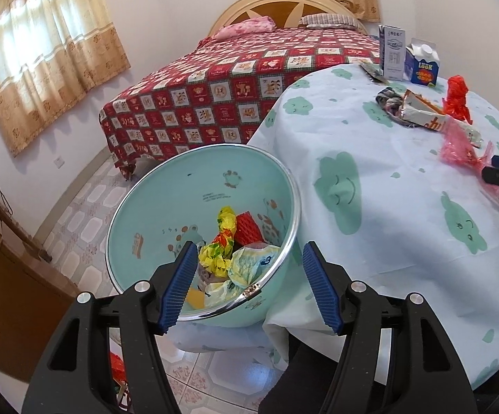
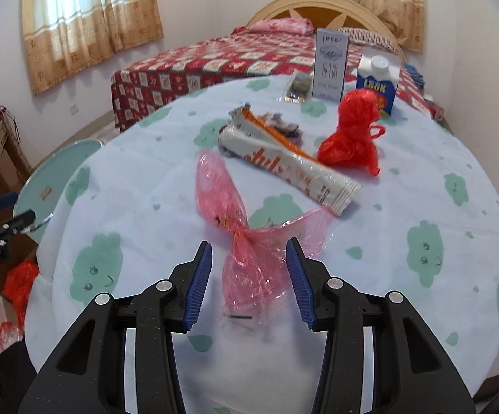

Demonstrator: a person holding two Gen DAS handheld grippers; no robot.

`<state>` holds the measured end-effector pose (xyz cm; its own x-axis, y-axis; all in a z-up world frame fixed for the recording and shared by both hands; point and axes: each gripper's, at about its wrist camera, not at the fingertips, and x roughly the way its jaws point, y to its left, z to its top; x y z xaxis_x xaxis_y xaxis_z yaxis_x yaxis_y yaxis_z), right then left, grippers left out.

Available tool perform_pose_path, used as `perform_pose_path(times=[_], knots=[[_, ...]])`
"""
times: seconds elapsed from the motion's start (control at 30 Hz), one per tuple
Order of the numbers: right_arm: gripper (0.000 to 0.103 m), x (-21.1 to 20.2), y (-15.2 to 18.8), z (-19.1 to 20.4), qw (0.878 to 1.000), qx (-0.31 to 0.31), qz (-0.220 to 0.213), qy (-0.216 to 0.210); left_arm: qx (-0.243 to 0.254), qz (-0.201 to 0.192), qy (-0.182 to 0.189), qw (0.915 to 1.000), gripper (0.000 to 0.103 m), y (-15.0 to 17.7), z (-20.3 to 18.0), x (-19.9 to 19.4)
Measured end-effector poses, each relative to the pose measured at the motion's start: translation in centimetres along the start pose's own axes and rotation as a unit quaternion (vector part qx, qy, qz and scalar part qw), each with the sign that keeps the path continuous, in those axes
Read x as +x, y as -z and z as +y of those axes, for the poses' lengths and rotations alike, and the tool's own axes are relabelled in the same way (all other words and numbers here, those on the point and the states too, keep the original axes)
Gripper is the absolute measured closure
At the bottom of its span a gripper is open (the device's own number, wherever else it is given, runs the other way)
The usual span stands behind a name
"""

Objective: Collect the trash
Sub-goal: 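Close the right tool on the pink plastic bag and lift it, then grasp the white-orange wrapper strip with the left tool while the right tool holds the pink bag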

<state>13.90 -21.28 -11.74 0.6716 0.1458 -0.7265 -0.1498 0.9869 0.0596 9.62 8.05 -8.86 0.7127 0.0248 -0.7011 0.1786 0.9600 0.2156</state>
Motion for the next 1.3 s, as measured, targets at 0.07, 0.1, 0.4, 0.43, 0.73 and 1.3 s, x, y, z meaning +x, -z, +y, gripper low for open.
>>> perform_pose_path(times=[0.07, 0.1, 0.4, 0.43, 0.73, 1.3], knots=[[0.070, 0.1, 0.3, 0.1, 1.000, -0.003, 0.002, 0.004, 0.002, 0.001, 0.001, 1.0000, 0.040, -0.1, -0.2, 0.0], [0.072, 0.0, 0.4, 0.0, 1.000, -0.003, 0.001, -0.001, 0.002, 0.001, 0.002, 1.0000, 0.040, -0.1, -0.3, 0.0], [0.086, -3.7, -0.3, -0.5, 0.998, 0.014, -0.057, -0.033, 0.019, -0.003, 0.015, 0.9997, 0.040, -1.8, -2.7, -0.2], [0.086, -4.2, -0.4, -0.9, 0.997, 0.018, -0.064, -0.032, 0.021, -0.006, 0.017, 0.9996, 0.040, -2.2, -3.3, -0.3], [0.086, -6.4, 0.6, -9.3, 0.992, 0.085, -0.085, 0.046, 0.054, -0.027, 0.052, 0.9969, 0.040, -7.1, -10.3, 0.1], [0.085, -7.0, 3.8, -18.7, 0.975, 0.172, -0.091, 0.110, 0.074, -0.026, 0.075, 0.9940, 0.017, -14.5, -27.7, 3.3]])
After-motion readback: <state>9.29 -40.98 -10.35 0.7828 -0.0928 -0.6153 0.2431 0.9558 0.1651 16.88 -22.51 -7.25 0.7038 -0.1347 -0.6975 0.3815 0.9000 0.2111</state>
